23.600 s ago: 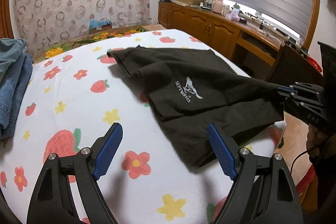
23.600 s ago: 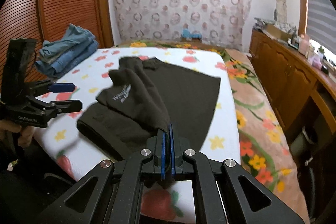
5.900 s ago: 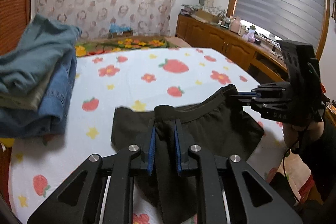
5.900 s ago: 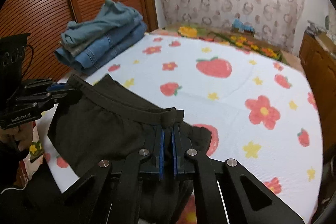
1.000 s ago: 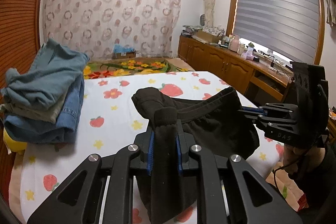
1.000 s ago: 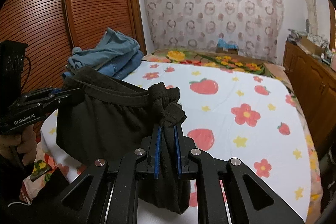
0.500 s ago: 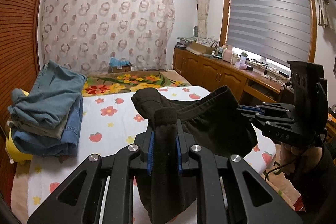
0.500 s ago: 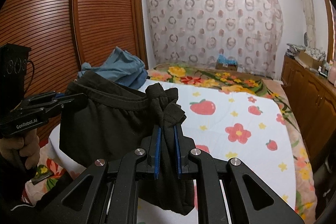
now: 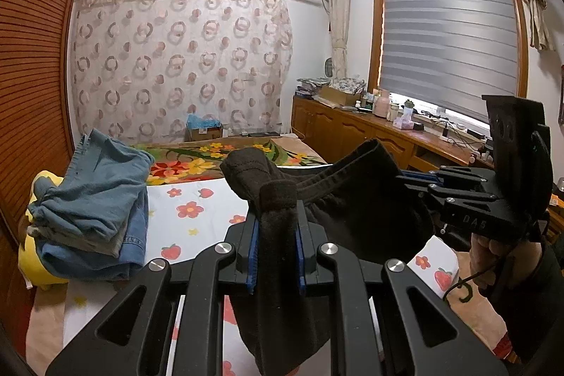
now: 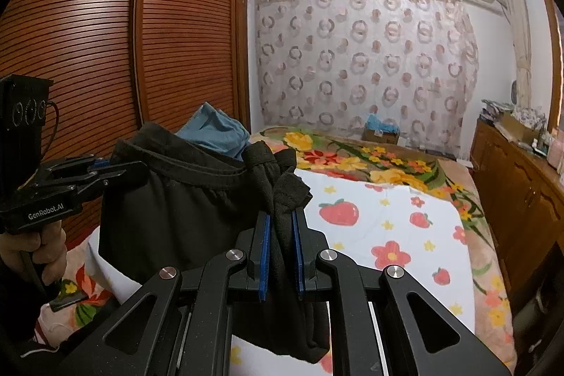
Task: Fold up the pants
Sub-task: 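Lift the folded pants off the bed with both grippers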
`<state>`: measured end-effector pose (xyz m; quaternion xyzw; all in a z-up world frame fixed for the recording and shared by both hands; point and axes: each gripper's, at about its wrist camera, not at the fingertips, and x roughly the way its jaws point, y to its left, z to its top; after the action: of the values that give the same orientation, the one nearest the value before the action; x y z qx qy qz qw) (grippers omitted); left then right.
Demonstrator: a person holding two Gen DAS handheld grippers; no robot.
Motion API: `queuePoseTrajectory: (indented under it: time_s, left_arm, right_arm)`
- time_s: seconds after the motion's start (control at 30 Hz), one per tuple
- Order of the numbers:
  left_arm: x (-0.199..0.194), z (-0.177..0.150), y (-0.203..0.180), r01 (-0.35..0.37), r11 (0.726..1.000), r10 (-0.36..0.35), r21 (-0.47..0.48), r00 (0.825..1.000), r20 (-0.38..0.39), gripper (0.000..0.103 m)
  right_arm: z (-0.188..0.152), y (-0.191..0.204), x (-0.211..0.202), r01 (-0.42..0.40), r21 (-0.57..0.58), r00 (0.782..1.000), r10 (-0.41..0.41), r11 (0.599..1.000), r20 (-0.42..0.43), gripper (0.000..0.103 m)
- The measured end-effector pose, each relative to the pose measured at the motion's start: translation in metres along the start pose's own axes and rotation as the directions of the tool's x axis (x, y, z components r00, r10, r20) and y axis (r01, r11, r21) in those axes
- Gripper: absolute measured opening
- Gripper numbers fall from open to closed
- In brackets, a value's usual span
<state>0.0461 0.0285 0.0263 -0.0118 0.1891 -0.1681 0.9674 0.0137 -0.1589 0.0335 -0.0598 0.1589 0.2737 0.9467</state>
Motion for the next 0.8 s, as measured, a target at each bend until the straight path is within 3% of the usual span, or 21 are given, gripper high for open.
queuePoseTrajectory:
  time_s: [0.8]
  left_arm:
    - [0.03,0.023,0.049,-0.063,0.997,0.063,-0.045,0.998,-0.007,0.018]
  right_arm:
    - [0.037,-0.023,0.066,-0.046,-0.062,0.999,0.044,0.997,-0.025,0.012]
